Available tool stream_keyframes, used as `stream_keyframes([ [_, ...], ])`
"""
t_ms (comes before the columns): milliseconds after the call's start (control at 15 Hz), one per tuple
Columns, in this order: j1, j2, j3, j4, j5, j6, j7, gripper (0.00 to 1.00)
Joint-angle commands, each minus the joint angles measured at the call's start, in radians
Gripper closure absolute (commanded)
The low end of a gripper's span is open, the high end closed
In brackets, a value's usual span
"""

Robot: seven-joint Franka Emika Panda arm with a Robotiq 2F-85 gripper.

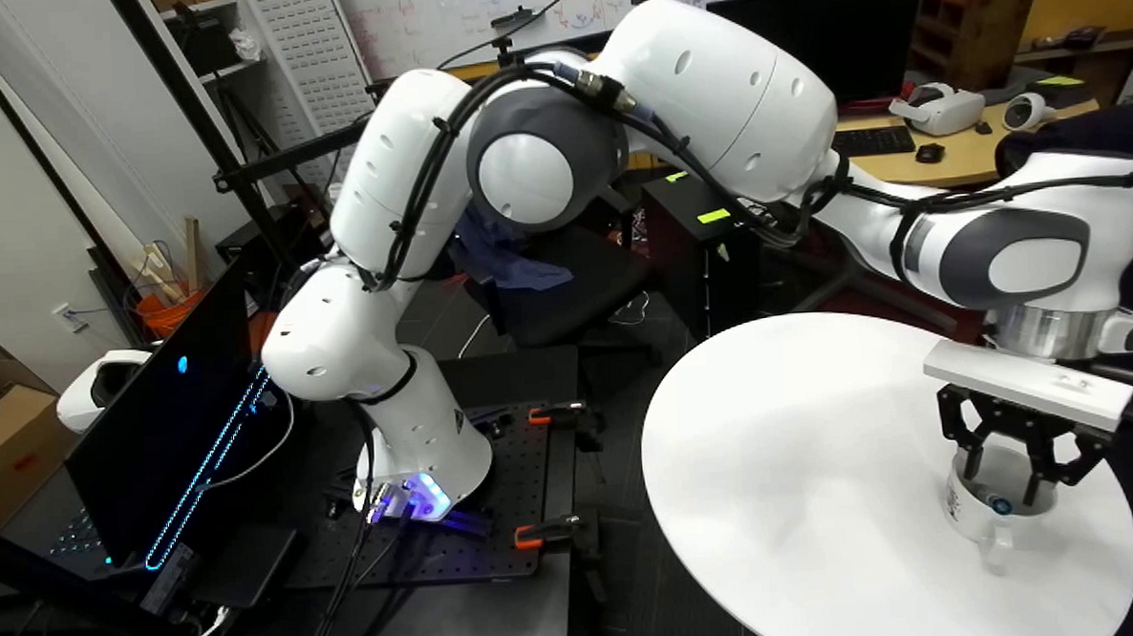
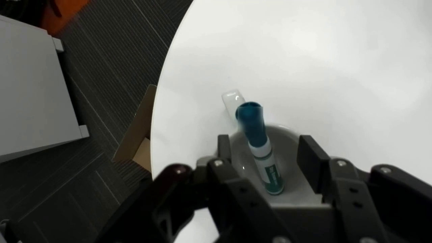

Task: Take the marker from the cup and put it on the table

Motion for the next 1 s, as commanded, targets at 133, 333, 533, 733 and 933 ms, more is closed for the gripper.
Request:
stream_keyframes([
  [133, 0.007, 0.051, -0.004, 0.086, 0.003, -0.069, -0.024, 0.58],
  [333, 0.006, 0.064, -0.004, 0.105, 0.004, -0.087, -0.024, 0.62],
  [533, 0.005, 0.075, -0.006, 0.12, 0.004, -0.101, -0.022, 0.6],
  [733, 0.006, 0.083, -0.009, 0.132, 0.003, -0.115, -0.02, 0.59],
  [933, 0.005, 0.091, -0.01, 0.144, 0.002, -0.127, -0.02, 0.73],
])
